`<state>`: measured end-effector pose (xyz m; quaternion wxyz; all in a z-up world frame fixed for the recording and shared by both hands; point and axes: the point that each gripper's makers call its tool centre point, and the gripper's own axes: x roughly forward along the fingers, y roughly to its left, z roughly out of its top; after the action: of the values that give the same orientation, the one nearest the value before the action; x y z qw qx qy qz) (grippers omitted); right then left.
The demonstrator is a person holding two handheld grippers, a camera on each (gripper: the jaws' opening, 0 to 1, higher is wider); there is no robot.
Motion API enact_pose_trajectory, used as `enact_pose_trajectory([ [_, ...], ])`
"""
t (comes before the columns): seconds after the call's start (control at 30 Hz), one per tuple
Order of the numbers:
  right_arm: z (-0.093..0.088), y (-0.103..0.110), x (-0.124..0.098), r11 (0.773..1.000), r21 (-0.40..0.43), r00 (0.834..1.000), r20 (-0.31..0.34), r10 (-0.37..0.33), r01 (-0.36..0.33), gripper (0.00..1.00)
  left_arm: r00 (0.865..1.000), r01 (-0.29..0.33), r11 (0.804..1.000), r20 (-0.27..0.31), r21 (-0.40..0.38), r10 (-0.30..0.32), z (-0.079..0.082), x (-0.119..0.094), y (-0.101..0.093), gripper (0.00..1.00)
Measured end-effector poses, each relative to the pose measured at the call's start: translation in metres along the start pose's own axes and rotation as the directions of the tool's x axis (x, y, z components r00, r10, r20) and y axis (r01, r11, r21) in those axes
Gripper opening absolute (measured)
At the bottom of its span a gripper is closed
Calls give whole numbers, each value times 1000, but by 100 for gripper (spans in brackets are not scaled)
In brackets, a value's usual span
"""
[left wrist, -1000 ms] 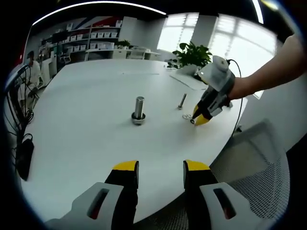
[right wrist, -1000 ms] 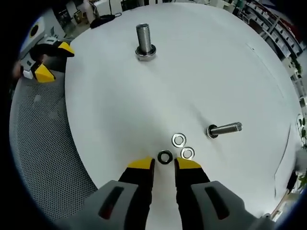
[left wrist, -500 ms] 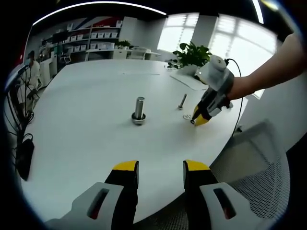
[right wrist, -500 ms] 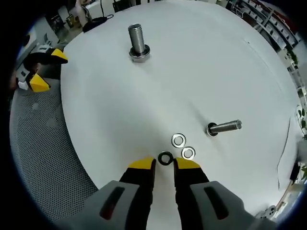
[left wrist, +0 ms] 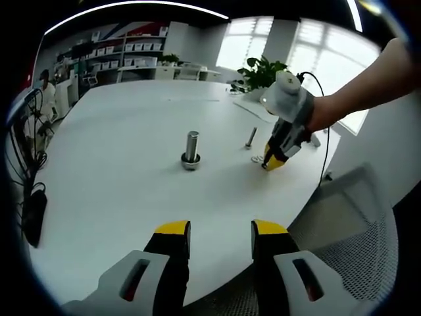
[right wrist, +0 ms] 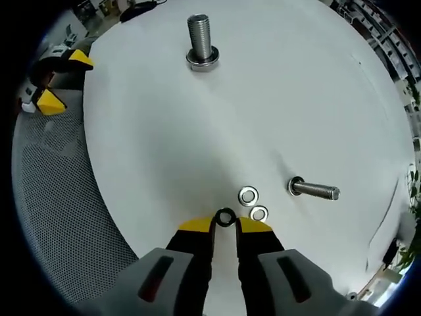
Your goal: Place the washer onto the threaded stud by aligning its center hole with the stud, sliding it down to the base, and recovering from edge contact or off-axis alignment until the washer reaches the visible bottom stop.
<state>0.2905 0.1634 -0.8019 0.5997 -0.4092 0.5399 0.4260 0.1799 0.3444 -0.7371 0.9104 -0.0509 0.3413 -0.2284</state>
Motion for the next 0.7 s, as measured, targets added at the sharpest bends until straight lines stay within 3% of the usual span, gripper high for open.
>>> enact_pose_trajectory([
  [0.13,-1,0,-1,1000,-14,1000,-9,-1,1,13,1000,0,1000,2,1,0,1,0,0,35],
  [0.2,-1,-12,0,990,-113,996,-18,-86,83,4,1000,0,1000,5,3,0,1,0,0,35],
  [0.23,0,-9,0,982,-169,996,-25,-87,82,5,1000,1,1000,5,2,-1,1,0,0,35],
  [0.27,-1,-8,2,981,-170,994,-41,-98,90,5,1000,1,1000,5,0,-1,1,0,0,35],
  [0.33,0,-7,2,984,-155,995,-43,-91,83,5,1000,-1,1000,6,0,1,0,0,1,35],
  [0.47,-1,-8,1,999,23,999,-3,-37,37,5,1000,2,1000,3,1,-2,1,0,0,35],
  [0.7,-2,-9,0,999,37,997,72,-31,28,5,1000,0,1000,4,-3,0,0,0,0,35],
])
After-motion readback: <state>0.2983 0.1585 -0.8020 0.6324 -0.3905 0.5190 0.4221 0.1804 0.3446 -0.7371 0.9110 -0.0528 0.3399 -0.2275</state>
